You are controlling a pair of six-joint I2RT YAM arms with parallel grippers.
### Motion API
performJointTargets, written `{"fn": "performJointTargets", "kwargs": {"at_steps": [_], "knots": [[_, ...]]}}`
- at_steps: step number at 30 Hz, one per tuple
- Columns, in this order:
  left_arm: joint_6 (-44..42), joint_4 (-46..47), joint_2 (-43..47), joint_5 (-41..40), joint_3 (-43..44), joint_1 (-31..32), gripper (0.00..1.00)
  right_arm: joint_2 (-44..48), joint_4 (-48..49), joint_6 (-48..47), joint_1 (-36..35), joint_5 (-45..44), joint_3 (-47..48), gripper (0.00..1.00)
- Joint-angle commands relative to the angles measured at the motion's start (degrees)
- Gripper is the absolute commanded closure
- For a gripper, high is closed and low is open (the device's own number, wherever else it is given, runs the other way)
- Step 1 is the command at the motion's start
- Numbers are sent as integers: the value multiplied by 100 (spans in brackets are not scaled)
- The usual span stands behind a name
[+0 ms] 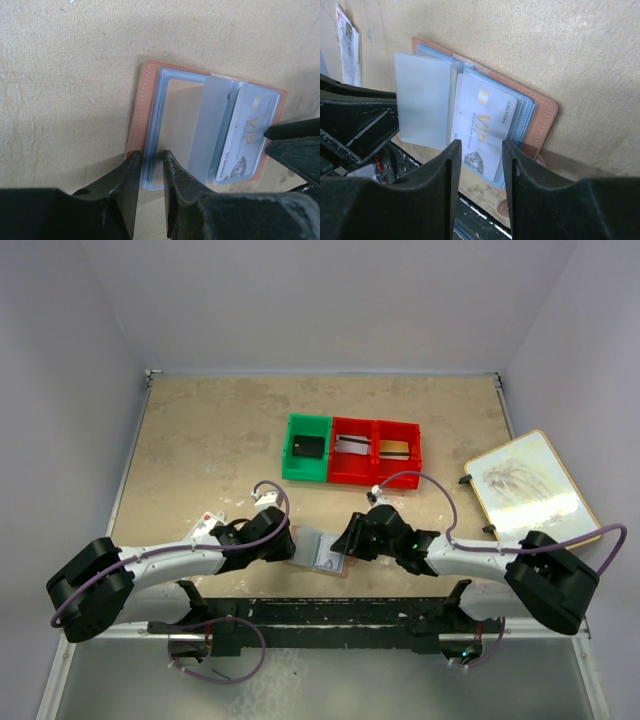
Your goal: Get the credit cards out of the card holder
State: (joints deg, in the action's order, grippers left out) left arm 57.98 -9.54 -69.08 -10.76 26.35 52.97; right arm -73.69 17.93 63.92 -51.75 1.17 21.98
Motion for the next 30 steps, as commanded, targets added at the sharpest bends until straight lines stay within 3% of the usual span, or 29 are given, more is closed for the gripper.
{"fn": "performJointTargets", "kwargs": {"at_steps": [1,18,30], "knots": [[-14,-44,83,-27,11,38,78,306,-358,-2,-27,-201,-44,59],[-24,-39,32,6,48,38,79,-314,596,82,-20,177,-188,59],[-37,-2,-54,43,81,47,79,-571,-248,-482,-28,-130,500,59]]}}
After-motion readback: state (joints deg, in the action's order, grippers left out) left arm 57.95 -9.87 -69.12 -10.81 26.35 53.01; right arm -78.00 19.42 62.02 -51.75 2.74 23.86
